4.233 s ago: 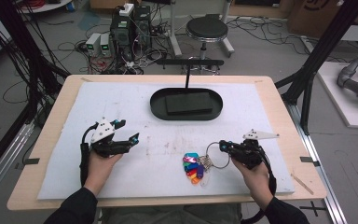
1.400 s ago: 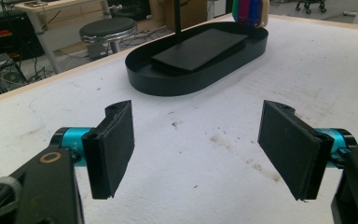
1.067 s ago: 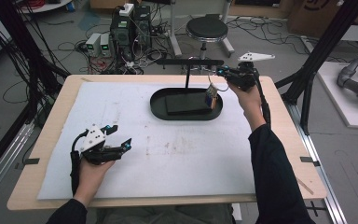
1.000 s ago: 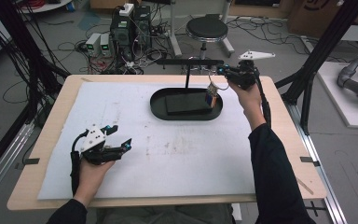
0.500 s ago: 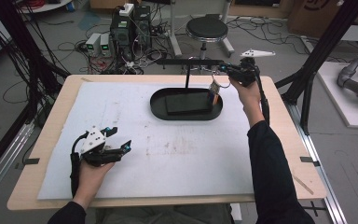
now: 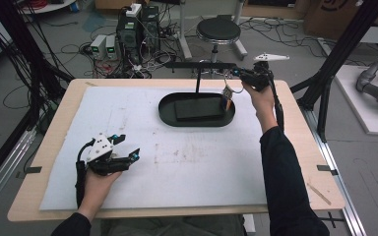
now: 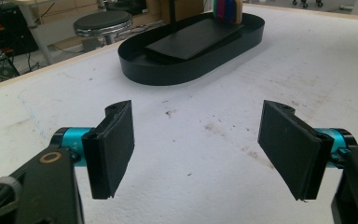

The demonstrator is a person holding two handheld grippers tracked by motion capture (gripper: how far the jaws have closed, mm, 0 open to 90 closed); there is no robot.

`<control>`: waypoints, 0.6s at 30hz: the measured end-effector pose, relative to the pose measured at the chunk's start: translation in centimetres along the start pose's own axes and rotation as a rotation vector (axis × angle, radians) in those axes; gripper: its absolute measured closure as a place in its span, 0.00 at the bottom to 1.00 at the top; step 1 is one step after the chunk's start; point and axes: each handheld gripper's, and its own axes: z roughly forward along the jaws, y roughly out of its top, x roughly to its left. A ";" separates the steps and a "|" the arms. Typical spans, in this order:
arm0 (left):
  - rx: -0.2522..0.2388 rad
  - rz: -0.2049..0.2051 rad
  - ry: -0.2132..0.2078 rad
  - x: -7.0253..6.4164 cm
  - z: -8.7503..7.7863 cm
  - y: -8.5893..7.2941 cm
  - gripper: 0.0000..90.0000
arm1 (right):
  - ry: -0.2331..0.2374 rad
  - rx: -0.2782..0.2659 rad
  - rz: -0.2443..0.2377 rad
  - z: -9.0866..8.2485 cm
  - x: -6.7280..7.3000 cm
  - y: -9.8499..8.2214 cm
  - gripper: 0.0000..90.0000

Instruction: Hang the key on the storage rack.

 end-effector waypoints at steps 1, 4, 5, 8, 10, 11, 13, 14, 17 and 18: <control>-0.002 -0.001 0.000 0.0 0.0 0.0 0.30 | -0.001 -0.001 0.000 0.0 0.0 0.0 0.98; 0.000 0.002 0.003 0.0 -0.1 0.0 0.30 | -0.003 -0.001 -0.007 -0.1 0.0 0.0 0.97; -0.001 0.002 0.003 0.0 -0.1 0.0 0.30 | -0.005 -0.003 -0.006 -0.1 -0.1 0.0 0.97; -0.004 0.004 0.004 0.0 -0.2 0.0 0.30 | -0.008 0.001 -0.013 -0.1 0.0 0.0 0.97; -0.004 0.004 0.003 0.0 -0.2 0.1 0.30 | -0.016 0.004 -0.021 -0.1 0.1 0.0 0.97; -0.004 0.004 0.003 0.0 -0.2 0.0 0.30 | -0.017 0.004 -0.019 0.0 0.1 0.0 0.97; -0.002 0.006 0.003 0.0 -0.2 0.0 0.30 | -0.021 0.001 -0.016 0.0 0.1 0.0 0.97; -0.002 0.005 0.001 -0.1 -0.1 0.0 0.30 | -0.025 0.002 -0.013 0.0 0.1 0.0 0.97; -0.003 0.007 -0.001 -0.1 -0.1 0.0 0.30 | -0.043 0.009 -0.019 -0.1 0.1 0.0 0.93; -0.003 0.007 -0.002 -0.1 -0.1 0.0 0.30 | -0.054 0.008 -0.017 -0.2 0.1 0.0 0.92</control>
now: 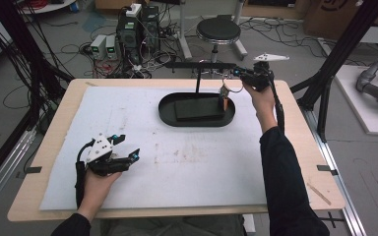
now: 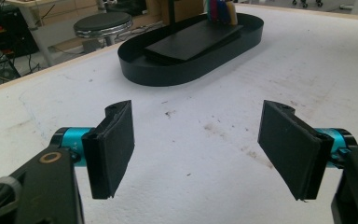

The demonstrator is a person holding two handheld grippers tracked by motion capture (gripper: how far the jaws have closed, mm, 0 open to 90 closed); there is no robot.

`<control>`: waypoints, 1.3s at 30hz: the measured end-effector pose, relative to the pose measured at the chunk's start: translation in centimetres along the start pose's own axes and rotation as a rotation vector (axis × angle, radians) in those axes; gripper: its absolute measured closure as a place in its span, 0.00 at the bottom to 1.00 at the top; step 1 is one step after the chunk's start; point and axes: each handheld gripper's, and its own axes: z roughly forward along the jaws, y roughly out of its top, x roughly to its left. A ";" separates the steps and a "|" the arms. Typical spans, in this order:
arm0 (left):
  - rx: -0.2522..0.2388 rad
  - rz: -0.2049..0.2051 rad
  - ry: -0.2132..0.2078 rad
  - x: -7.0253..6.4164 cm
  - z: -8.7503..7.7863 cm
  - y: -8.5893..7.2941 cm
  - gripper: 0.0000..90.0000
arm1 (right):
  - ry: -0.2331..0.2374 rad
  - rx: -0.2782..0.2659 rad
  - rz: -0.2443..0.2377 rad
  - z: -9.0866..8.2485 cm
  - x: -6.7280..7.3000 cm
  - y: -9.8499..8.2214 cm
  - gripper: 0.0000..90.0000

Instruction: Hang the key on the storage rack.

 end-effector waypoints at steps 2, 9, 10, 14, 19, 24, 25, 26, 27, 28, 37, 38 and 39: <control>0.002 0.000 0.003 0.0 0.0 0.0 0.30 | -0.010 -0.003 0.001 -0.2 -0.2 0.0 0.92; 0.003 0.004 -0.003 -0.1 0.2 0.0 0.30 | -0.095 0.013 -0.002 -0.7 -0.2 0.0 0.73; 0.003 0.007 -0.002 -0.1 0.2 0.1 0.30 | -0.114 0.010 -0.012 -0.9 -0.1 0.0 0.70; 0.004 0.017 0.007 0.2 0.3 0.6 0.29 | -0.114 0.018 -0.041 -2.1 0.2 0.1 0.55; -0.003 -0.006 -0.006 1.0 0.5 1.5 0.27 | -0.074 0.023 -0.050 -4.7 0.8 0.4 0.48; -0.008 -0.006 -0.004 1.7 0.6 2.2 0.27 | -0.057 -0.026 -0.082 -8.0 1.8 -0.2 0.47; -0.004 -0.007 -0.003 1.9 0.7 2.4 0.27 | -0.052 -0.023 -0.081 -8.6 1.9 -0.4 0.47; -0.003 -0.014 -0.002 2.1 0.8 2.7 0.26 | -0.042 -0.012 -0.071 -9.1 2.1 -0.6 0.46; -0.005 -0.017 -0.004 2.2 0.9 3.0 0.26 | -0.029 0.001 -0.066 -9.7 2.3 -0.8 0.45; -0.008 -0.020 -0.007 2.3 1.0 3.2 0.26 | -0.030 -0.026 -0.079 -10.4 2.5 -1.1 0.46; -0.011 -0.085 -0.043 2.7 1.4 4.2 0.25 | 0.000 -0.071 -0.060 -13.8 3.5 -4.9 0.44; -0.006 -0.082 -0.042 2.7 1.4 4.2 0.25 | -0.002 -0.077 -0.053 -14.1 3.5 -5.4 0.44; -0.003 -0.082 -0.042 2.7 1.4 4.2 0.25 | 0.001 -0.081 -0.048 -14.3 3.5 -5.8 0.43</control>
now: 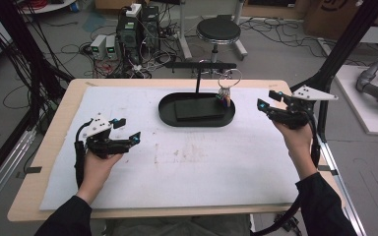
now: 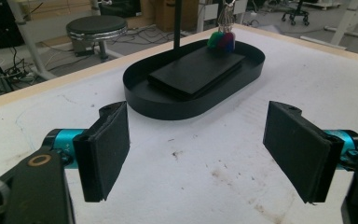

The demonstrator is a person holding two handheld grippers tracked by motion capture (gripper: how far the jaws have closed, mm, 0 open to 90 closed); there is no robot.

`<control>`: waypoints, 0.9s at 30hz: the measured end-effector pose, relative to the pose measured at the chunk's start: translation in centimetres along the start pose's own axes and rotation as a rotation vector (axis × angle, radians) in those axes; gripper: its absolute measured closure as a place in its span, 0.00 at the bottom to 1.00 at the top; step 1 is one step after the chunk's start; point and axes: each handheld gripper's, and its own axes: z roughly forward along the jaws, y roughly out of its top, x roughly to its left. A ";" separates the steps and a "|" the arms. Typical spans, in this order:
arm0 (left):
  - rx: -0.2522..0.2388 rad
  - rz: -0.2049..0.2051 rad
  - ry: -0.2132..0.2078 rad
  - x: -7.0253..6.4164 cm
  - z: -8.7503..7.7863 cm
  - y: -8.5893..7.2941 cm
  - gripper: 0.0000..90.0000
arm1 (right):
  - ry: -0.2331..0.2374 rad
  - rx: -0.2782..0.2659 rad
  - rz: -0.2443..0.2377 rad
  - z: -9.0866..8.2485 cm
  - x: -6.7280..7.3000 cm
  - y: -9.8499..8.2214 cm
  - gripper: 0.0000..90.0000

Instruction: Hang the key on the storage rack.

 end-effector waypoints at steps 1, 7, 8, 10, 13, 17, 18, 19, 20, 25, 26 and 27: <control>-0.002 -0.001 -0.001 0.0 0.0 0.0 0.25 | 0.003 -0.002 0.008 -0.3 0.1 -0.5 0.42; -0.012 0.019 -0.002 -0.4 -0.2 -0.1 0.25 | 0.006 0.000 0.026 -1.8 1.3 -3.3 0.42; -0.014 0.018 -0.001 -0.4 -0.2 -0.1 0.25 | 0.001 -0.009 0.028 -2.1 1.7 -3.9 0.41; -0.015 0.022 -0.001 -0.6 -0.2 -0.4 0.25 | -0.004 -0.034 0.042 -2.4 2.1 -4.9 0.40; -0.013 0.034 0.013 -0.7 -0.3 -1.0 0.25 | 0.001 -0.040 0.073 -2.3 2.8 -6.7 0.40; -0.009 0.037 0.020 -0.6 -0.4 -1.5 0.25 | 0.020 0.012 0.064 -1.2 3.7 -8.8 0.42; -0.008 0.039 0.024 -0.6 -0.4 -1.5 0.25 | 0.021 0.027 0.049 -0.9 3.9 -9.1 0.42; -0.007 0.042 0.027 -0.5 -0.5 -1.6 0.25 | 0.018 0.051 0.034 -0.7 4.2 -9.2 0.43; -0.006 0.045 0.030 -0.5 -0.6 -1.7 0.25 | 0.017 0.054 0.011 -0.5 4.5 -9.2 0.45; -0.002 0.046 0.045 -0.4 -0.9 -2.0 0.25 | 0.012 0.077 -0.001 0.1 4.8 -9.7 0.45; -0.006 0.042 0.046 -0.4 -1.0 -2.1 0.25 | 0.011 0.077 0.001 0.2 4.7 -9.8 0.43; -0.003 0.041 0.047 -0.3 -1.1 -2.1 0.25 | 0.011 0.082 0.003 0.2 4.6 -9.8 0.42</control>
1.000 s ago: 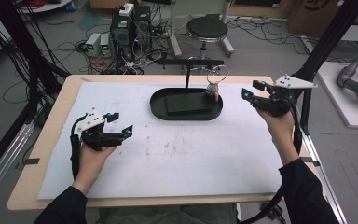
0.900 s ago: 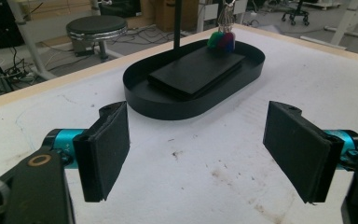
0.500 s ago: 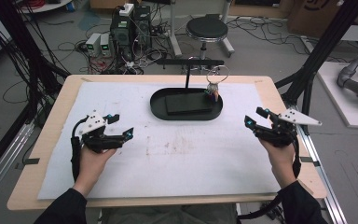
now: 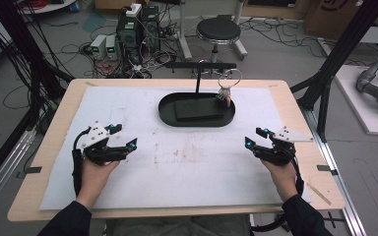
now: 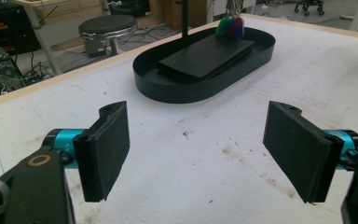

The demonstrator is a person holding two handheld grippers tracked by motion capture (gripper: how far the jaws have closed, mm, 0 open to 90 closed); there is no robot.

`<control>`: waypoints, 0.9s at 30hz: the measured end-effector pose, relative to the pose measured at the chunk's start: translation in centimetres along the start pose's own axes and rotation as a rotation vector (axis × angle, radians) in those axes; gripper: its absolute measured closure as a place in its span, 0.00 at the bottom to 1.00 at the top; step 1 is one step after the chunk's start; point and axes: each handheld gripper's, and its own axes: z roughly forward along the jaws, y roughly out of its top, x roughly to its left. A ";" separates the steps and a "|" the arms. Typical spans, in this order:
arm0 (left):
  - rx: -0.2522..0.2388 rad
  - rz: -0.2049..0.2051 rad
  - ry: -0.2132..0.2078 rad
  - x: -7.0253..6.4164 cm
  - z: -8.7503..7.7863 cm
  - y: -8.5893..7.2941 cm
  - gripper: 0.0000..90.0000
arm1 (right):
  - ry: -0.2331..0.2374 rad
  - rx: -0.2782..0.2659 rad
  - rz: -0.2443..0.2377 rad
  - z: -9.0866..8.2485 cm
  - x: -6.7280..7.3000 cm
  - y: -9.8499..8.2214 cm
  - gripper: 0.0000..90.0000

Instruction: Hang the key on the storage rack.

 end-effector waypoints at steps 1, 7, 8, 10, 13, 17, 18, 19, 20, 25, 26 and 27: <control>-0.004 -0.006 0.000 0.0 -0.2 -0.1 0.25 | -0.001 0.000 -0.001 0.0 -0.1 0.0 0.42; -0.019 -0.009 0.003 0.1 -0.8 -0.2 0.25 | -0.021 -0.041 -0.049 -0.1 -0.5 -0.3 0.45; -0.018 -0.010 0.006 0.1 -0.8 -0.2 0.25 | -0.022 -0.043 -0.051 0.0 -0.6 -0.3 0.45; -0.021 -0.010 0.004 0.1 -0.8 -0.2 0.25 | -0.027 -0.025 -0.030 0.1 -0.7 -0.3 0.33; -0.022 -0.008 0.003 0.1 -0.8 -0.3 0.25 | -0.033 -0.003 -0.031 0.2 -0.7 -0.3 0.35; -0.026 -0.013 -0.001 0.1 -0.7 -0.3 0.25 | -0.023 -0.002 -0.043 0.2 -0.5 -0.2 0.34; -0.027 -0.013 -0.001 0.1 -0.7 -0.3 0.25 | -0.022 0.000 -0.041 0.2 -0.5 -0.2 0.34; -0.025 -0.011 0.001 0.1 -0.7 -0.3 0.25 | -0.018 0.003 -0.035 0.2 -0.6 -0.2 0.34; -0.026 -0.012 0.001 0.1 -0.7 -0.3 0.25 | -0.019 0.005 -0.038 0.2 -0.6 -0.2 0.34; -0.028 -0.009 -0.001 0.1 -0.7 -0.3 0.25 | -0.026 0.001 -0.028 0.0 -0.9 -0.2 0.33; -0.030 -0.010 -0.002 0.1 -0.7 -0.3 0.25 | -0.026 0.004 -0.027 -0.1 -1.0 -0.2 0.33; -0.031 -0.012 -0.002 0.1 -0.6 -0.2 0.25 | -0.027 0.006 -0.024 -0.1 -1.0 -0.2 0.32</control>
